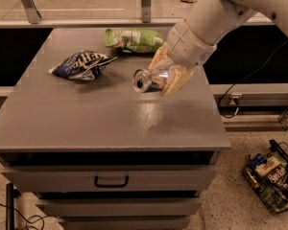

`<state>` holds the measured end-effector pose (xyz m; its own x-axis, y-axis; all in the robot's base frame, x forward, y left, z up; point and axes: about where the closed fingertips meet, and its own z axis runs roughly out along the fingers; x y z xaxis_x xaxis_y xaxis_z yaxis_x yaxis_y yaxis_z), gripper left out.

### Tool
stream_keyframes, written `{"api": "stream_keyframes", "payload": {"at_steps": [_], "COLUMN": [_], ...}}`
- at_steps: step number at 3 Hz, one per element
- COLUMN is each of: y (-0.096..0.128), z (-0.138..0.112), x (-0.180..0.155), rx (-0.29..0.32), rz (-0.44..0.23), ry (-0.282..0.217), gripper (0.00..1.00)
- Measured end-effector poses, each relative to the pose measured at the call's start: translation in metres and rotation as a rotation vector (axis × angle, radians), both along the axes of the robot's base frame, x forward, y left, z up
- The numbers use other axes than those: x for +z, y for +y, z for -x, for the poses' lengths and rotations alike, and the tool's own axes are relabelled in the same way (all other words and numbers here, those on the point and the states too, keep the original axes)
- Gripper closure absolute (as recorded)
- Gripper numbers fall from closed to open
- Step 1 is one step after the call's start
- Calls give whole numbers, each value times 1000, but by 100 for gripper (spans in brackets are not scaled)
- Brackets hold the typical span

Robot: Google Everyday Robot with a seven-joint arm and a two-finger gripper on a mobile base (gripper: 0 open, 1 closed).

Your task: Knock redbull can over

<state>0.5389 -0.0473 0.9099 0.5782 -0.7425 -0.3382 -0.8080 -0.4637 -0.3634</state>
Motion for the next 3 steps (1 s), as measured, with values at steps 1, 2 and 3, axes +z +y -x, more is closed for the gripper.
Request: {"api": "stream_keyframes", "payload": {"at_steps": [1,2,3], "y": [18,31,34], "z": [14,22,19], "x": [-19,-36,-50], "rx": [130,215,245], "rz": [104,195,267], "ry": [-9,-35,-63], "gripper": [100,100,100]}}
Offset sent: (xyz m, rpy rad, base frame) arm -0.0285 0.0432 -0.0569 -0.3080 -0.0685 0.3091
